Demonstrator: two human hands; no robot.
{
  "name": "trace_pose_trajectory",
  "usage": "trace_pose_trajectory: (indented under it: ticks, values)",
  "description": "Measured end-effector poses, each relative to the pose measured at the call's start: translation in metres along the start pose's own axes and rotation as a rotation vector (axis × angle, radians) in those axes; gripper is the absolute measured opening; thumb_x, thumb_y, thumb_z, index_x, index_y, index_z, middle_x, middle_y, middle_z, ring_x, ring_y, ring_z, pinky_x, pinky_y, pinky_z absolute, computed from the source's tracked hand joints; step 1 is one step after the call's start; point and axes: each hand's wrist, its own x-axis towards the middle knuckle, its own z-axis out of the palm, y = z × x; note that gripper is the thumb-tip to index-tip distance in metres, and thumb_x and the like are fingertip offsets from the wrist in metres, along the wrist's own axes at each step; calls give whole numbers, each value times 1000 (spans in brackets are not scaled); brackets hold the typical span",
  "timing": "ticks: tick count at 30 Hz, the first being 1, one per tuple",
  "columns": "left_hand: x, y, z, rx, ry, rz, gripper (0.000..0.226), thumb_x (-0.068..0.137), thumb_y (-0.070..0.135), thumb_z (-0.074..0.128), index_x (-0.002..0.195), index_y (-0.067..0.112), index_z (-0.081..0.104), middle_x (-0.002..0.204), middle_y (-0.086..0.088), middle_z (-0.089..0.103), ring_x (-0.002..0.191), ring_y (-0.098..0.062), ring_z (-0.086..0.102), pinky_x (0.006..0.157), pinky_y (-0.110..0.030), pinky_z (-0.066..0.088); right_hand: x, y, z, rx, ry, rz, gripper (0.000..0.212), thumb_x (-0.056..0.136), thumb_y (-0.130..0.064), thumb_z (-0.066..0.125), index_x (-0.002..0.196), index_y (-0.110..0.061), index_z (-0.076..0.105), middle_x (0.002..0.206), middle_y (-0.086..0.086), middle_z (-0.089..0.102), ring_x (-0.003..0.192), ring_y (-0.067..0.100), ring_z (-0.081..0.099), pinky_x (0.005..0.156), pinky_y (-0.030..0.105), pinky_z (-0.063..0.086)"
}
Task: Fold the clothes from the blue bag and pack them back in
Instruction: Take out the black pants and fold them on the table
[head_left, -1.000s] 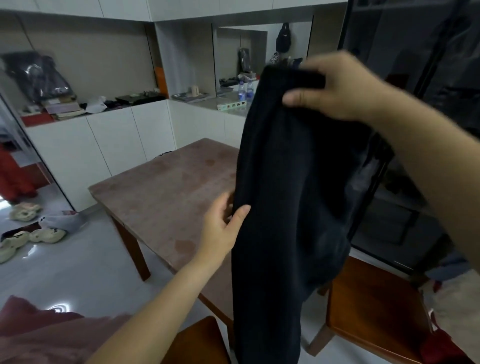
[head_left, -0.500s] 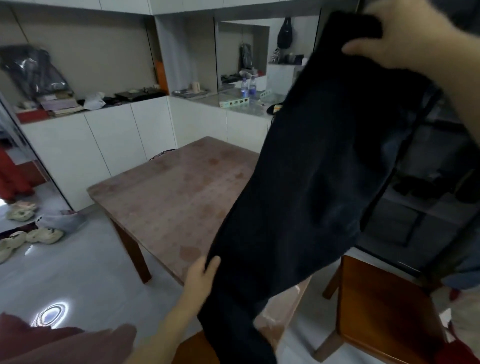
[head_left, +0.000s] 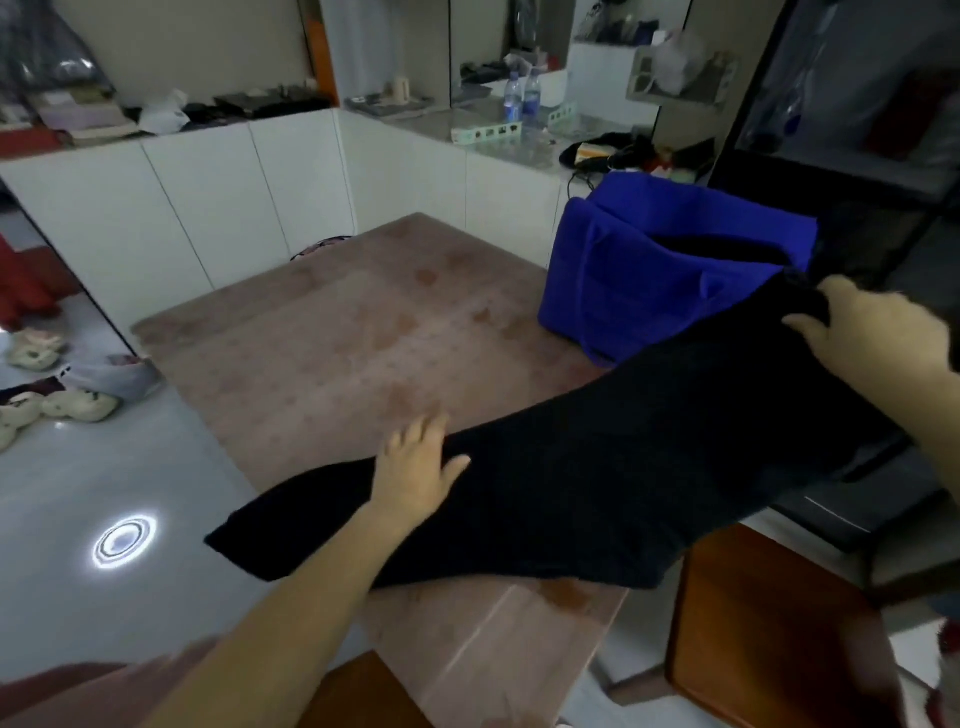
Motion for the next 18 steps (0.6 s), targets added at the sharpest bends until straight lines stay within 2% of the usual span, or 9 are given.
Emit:
trace_pose_trajectory:
  ticks: [3,5,7,9,11,13,15,17,18]
  values:
    - [-26,15,55,54,-364,37,76,85,73,16,150,35,6,159,1,1,145,-33,1,112,-60,10,8,-1,49,-20,-77,-78,41,90,-44,51,104,-6,45,71,21,57,61,35,56,53,35,39]
    - [-36,16,83,110,-452,38,89,69,79,-5,149,39,-1,159,2,-10,145,-34,-9,110,-64,4,13,-5,75,-39,-110,-160,35,90,-41,53,93,-9,39,61,10,48,52,26,46,50,33,37]
    - [-36,15,101,157,-399,19,86,72,78,-10,149,41,2,159,1,-5,145,-38,-4,107,-69,8,17,-7,101,-28,-142,-238,36,88,-39,57,85,-12,32,58,6,45,48,26,48,47,33,39]
    - [-31,11,108,192,-341,-3,73,84,75,-2,148,42,7,158,1,5,143,-39,5,103,-72,15,20,-4,126,-26,-156,-311,40,84,-36,63,82,-11,32,55,5,42,46,30,53,45,34,41]
    - [-26,6,112,236,-323,13,64,90,71,3,147,43,3,157,3,7,143,-35,9,102,-70,19,19,2,147,-12,-225,-384,41,78,-30,72,80,-6,38,50,4,38,40,29,50,41,34,42]
    - [-26,-1,112,250,-285,21,59,94,66,4,147,41,4,155,3,19,142,-32,19,104,-64,23,16,6,166,11,-272,-417,42,72,-26,78,79,-5,42,46,0,35,35,25,46,37,33,42]
    - [-31,-13,109,234,-278,-3,62,91,66,-6,147,39,-1,157,5,10,144,-26,6,111,-53,9,15,13,188,23,-338,-428,42,70,-26,80,84,-4,47,45,-3,35,34,21,42,36,31,42]
    - [-44,-32,104,196,-220,-125,71,85,67,-16,148,38,-1,157,7,-2,145,-19,-7,114,-44,-2,12,16,201,37,-392,-410,47,68,-28,80,96,0,54,48,-1,39,35,21,44,38,32,43]
    - [-52,-43,101,186,-186,-215,73,84,67,-15,149,37,2,157,7,-1,145,-18,-6,115,-43,-2,14,25,218,52,-389,-401,50,70,-33,77,100,1,55,49,3,43,37,23,46,39,33,44]
